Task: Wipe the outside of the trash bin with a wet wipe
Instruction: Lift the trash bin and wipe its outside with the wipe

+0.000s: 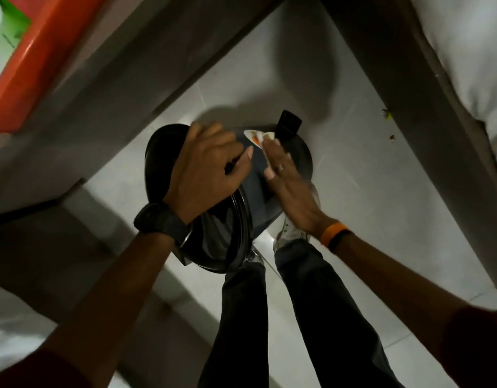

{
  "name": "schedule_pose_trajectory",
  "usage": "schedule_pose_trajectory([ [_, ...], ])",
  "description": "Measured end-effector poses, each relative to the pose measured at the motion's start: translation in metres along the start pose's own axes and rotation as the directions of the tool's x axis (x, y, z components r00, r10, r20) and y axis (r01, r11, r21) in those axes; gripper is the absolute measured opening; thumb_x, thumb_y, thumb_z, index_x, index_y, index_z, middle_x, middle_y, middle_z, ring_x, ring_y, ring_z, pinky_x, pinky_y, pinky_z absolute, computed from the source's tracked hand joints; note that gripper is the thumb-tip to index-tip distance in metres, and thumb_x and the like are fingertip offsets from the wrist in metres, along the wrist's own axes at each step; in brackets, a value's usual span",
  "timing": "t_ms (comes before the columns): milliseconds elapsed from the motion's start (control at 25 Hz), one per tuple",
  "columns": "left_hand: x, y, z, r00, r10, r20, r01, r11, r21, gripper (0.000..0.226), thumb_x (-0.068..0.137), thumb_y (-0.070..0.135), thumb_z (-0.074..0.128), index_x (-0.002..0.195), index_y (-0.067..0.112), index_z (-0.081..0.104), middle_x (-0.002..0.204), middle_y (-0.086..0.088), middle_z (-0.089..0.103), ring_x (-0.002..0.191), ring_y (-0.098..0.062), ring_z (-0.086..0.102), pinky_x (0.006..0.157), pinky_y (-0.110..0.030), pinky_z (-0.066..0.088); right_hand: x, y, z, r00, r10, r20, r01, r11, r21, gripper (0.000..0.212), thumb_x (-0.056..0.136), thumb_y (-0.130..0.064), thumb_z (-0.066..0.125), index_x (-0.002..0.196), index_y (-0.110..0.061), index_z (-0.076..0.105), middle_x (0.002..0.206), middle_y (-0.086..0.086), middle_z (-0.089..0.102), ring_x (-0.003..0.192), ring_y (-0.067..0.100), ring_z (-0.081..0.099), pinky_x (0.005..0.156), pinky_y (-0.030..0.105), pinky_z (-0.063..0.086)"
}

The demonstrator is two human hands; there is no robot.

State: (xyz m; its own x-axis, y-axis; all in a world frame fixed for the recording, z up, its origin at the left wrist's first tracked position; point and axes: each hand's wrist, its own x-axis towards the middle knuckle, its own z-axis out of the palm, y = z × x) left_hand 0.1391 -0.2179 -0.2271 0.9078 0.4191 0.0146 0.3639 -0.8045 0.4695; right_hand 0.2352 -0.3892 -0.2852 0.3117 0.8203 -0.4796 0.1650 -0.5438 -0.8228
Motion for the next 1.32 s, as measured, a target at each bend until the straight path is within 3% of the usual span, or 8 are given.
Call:
schedule_pose_trajectory([
  [120, 0.01, -0.018, -0.009, 0.994, -0.109, 0.03, 0.111, 0.992, -0.064, 0.041, 0.097, 0.022, 0.054, 0.059, 0.009, 0.05, 0.061, -0.004, 0.052, 0.071, -0.018, 0.046, 0.08, -0.034, 0.029, -0.022, 0.002, 0.026, 0.995, -0.097, -0.006, 0.097, 0.995, 0.039, 0.063, 0.11, -0.051, 0.019, 0.168, -0.029, 0.006, 0.176, -0.016, 0.0, 0.165, 0.007, -0.002, 0.134, 0.03, -0.01],
  [240, 0.011, -0.027, -0.012, 0.983, -0.173, 0.058, 0.179, 0.977, -0.118, 0.042, 0.094, 0.016, 0.056, 0.055, 0.004, 0.046, 0.056, -0.006, 0.048, 0.064, -0.018, 0.044, 0.081, -0.033, 0.028, 0.019, 0.031, 0.002, 0.935, 0.318, -0.159, -0.29, 0.94, 0.179, 0.069, 0.106, -0.053, 0.018, 0.168, -0.025, 0.005, 0.177, -0.005, 0.0, 0.165, 0.013, -0.002, 0.135, 0.047, -0.004],
  [360, 0.012, -0.029, -0.011, 0.978, -0.196, 0.069, 0.205, 0.963, -0.173, 0.043, 0.091, 0.016, 0.055, 0.053, -0.002, 0.044, 0.051, -0.013, 0.048, 0.057, -0.023, 0.044, 0.08, -0.034, 0.035, 0.043, 0.05, -0.021, 0.886, 0.441, -0.143, -0.427, 0.896, 0.119, 0.069, 0.107, -0.055, 0.015, 0.168, -0.025, 0.002, 0.177, -0.004, -0.002, 0.165, 0.015, -0.003, 0.135, 0.045, -0.006],
  [640, 0.03, -0.053, -0.006, 0.892, -0.439, 0.105, 0.44, 0.793, -0.421, 0.049, 0.095, 0.017, 0.059, 0.059, -0.013, 0.044, 0.055, -0.018, 0.038, 0.053, -0.022, 0.036, 0.061, -0.034, 0.036, -0.032, 0.009, 0.037, 0.976, -0.214, -0.043, 0.206, 0.969, -0.139, 0.072, 0.108, -0.059, 0.021, 0.168, -0.024, 0.0, 0.176, -0.013, -0.007, 0.165, 0.01, -0.005, 0.133, 0.027, -0.009],
  [800, 0.012, -0.05, -0.009, 0.809, -0.559, -0.185, 0.462, 0.797, -0.388, 0.039, 0.098, 0.022, 0.049, 0.073, -0.005, 0.06, 0.082, -0.01, 0.055, 0.083, -0.027, 0.058, 0.087, -0.05, 0.048, 0.012, 0.051, 0.002, 0.959, 0.209, -0.193, -0.234, 0.965, -0.116, 0.07, 0.109, -0.053, 0.019, 0.166, -0.023, -0.008, 0.174, -0.009, -0.015, 0.162, 0.006, -0.012, 0.135, 0.044, -0.004],
  [880, -0.02, -0.027, -0.007, 0.886, -0.425, -0.186, 0.36, 0.883, -0.303, 0.037, 0.099, 0.019, 0.044, 0.077, -0.002, 0.067, 0.095, -0.014, 0.065, 0.1, -0.031, 0.061, 0.097, -0.059, 0.044, 0.026, 0.071, -0.017, 0.904, 0.386, -0.183, -0.396, 0.918, -0.017, 0.068, 0.111, -0.05, 0.018, 0.166, -0.021, -0.01, 0.176, -0.003, -0.012, 0.164, 0.012, -0.009, 0.135, 0.047, -0.005],
  [960, -0.04, -0.01, -0.003, 0.944, -0.288, -0.158, 0.237, 0.93, -0.281, 0.045, 0.102, 0.016, 0.043, 0.066, -0.004, 0.061, 0.078, -0.02, 0.065, 0.081, -0.034, 0.063, 0.084, -0.058, 0.048, 0.026, 0.075, -0.022, 0.897, 0.411, -0.161, -0.414, 0.91, 0.013, 0.071, 0.109, -0.053, 0.016, 0.166, -0.02, -0.01, 0.176, -0.002, -0.011, 0.164, 0.012, -0.009, 0.134, 0.045, -0.007],
  [1320, 0.038, -0.026, -0.001, 0.941, -0.334, -0.053, 0.31, 0.914, -0.261, 0.064, 0.106, 0.042, 0.045, 0.05, 0.019, 0.025, 0.045, 0.006, 0.022, 0.042, -0.014, 0.023, 0.053, -0.015, 0.022, -0.046, 0.006, 0.034, 0.956, -0.294, 0.014, 0.29, 0.933, -0.215, 0.076, 0.108, -0.055, 0.024, 0.167, -0.013, 0.0, 0.176, -0.001, -0.009, 0.166, 0.019, -0.005, 0.134, 0.036, -0.007],
])
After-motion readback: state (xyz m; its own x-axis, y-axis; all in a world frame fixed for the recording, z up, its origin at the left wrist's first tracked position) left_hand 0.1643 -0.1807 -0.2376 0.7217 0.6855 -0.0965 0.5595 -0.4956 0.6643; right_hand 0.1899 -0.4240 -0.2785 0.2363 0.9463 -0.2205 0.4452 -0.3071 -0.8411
